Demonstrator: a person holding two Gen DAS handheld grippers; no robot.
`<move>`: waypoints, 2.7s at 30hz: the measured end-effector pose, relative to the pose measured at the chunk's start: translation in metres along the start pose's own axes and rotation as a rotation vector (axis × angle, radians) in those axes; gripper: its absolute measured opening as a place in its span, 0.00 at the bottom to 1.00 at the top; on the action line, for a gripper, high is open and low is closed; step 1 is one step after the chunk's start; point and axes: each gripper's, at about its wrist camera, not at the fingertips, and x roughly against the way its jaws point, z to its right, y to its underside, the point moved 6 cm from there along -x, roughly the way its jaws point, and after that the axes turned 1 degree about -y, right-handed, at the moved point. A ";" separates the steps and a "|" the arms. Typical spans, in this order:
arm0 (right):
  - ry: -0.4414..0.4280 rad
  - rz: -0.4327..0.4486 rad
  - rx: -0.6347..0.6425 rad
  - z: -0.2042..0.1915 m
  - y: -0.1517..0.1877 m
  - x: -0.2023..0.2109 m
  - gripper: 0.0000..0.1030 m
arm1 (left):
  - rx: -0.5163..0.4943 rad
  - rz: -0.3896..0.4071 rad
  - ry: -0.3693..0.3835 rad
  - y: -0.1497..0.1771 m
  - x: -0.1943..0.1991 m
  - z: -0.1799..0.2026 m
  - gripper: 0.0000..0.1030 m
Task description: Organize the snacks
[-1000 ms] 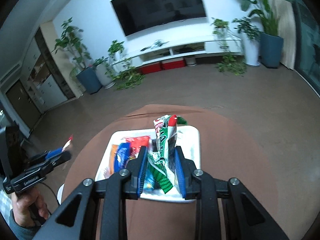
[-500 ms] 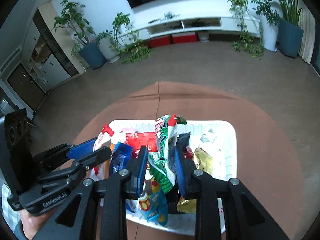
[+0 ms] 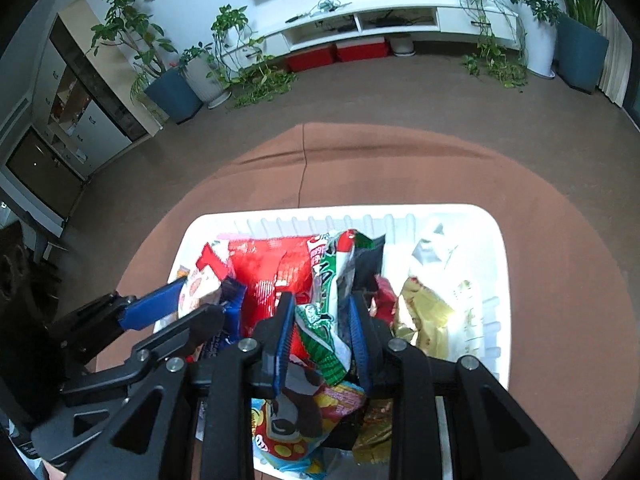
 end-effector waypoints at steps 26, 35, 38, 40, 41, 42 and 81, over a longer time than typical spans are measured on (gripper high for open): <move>0.011 0.079 0.027 -0.007 0.003 0.030 0.62 | 0.008 0.012 -0.064 0.011 0.008 -0.015 0.88; 0.054 0.275 0.054 -0.016 0.014 0.098 0.84 | -0.016 0.139 -0.104 0.028 0.070 0.000 1.00; 0.097 0.376 0.104 -0.023 0.024 0.126 0.94 | -0.042 0.209 -0.108 0.036 0.101 0.014 1.00; 0.112 0.461 0.137 -0.030 0.037 0.148 0.99 | -0.070 0.246 -0.155 0.042 0.121 0.029 1.00; 0.116 0.493 0.146 -0.032 0.042 0.157 1.00 | -0.074 0.258 -0.199 0.047 0.129 0.034 1.00; 0.116 0.532 0.158 -0.035 0.050 0.167 1.00 | -0.071 0.265 -0.260 0.051 0.138 0.039 1.00; 0.111 0.398 -0.049 -0.037 0.236 0.224 1.00 | 0.132 0.158 -0.424 0.229 0.221 0.093 1.00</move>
